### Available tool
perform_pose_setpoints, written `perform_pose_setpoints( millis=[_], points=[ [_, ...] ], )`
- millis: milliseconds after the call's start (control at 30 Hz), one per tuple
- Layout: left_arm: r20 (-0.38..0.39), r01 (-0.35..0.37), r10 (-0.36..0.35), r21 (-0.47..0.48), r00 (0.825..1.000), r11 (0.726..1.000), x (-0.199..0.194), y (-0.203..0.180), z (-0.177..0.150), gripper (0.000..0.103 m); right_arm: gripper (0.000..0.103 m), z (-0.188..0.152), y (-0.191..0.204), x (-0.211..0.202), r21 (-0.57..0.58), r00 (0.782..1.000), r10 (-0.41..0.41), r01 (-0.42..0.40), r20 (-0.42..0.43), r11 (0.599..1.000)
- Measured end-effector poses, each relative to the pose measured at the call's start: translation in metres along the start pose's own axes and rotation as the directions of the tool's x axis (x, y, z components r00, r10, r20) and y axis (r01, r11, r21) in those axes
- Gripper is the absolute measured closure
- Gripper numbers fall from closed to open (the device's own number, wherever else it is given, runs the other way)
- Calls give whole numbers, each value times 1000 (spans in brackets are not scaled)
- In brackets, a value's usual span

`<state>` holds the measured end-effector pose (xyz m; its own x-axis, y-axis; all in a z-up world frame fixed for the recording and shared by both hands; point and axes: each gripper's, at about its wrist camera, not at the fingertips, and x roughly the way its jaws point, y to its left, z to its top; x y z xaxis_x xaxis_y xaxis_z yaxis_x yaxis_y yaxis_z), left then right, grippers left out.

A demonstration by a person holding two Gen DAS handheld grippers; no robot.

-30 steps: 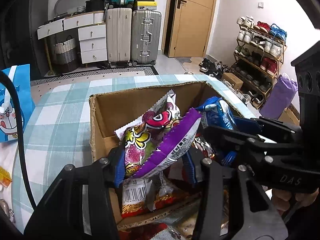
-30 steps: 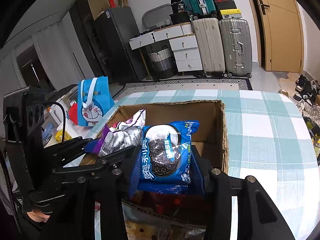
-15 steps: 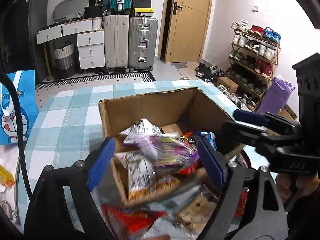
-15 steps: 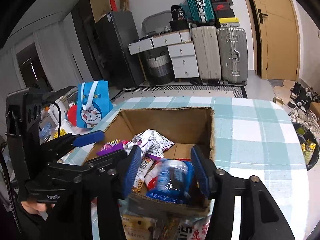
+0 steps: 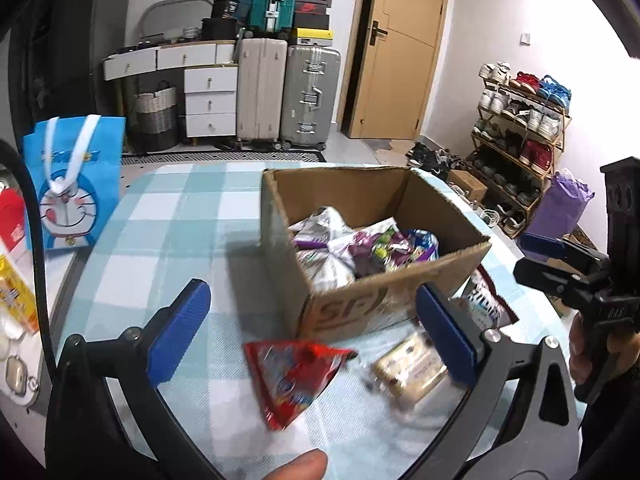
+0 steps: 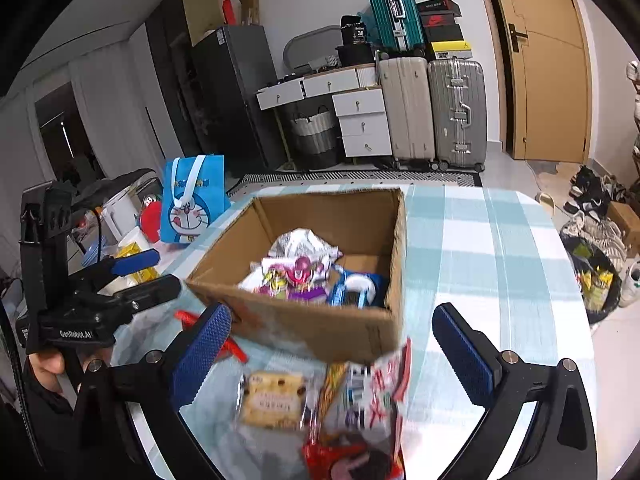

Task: Organize snacks
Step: 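Move both grippers back toward the remaining snacks on the table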

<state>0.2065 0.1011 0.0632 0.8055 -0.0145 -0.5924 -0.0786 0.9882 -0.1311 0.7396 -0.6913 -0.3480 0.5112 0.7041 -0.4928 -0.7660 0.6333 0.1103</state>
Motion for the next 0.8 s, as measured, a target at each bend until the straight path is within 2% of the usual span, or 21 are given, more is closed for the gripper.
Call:
perform_pose_setpoints(
  millis=[133,267,433,800],
  points=[
    [4,-6,6,-37,1000,999,-17,12,-16,1,0,-15,-6,-10,11,999,-30,30,-17,999],
    [-14,-25,24,-36,1000,999,-22,16,-32,1,0,-34,-14,-18,32,997,-62,63,-45,997],
    [-45,-59,58,-21,997,998,-19,15,-50,1,1,-57,-22,-26,46,991,-102,106,-81,993],
    [-82,-52,52,0,995,999,5,4,-63,1,0,-87,-30,-26,52,984,-125,133,-130,990]
  ],
)
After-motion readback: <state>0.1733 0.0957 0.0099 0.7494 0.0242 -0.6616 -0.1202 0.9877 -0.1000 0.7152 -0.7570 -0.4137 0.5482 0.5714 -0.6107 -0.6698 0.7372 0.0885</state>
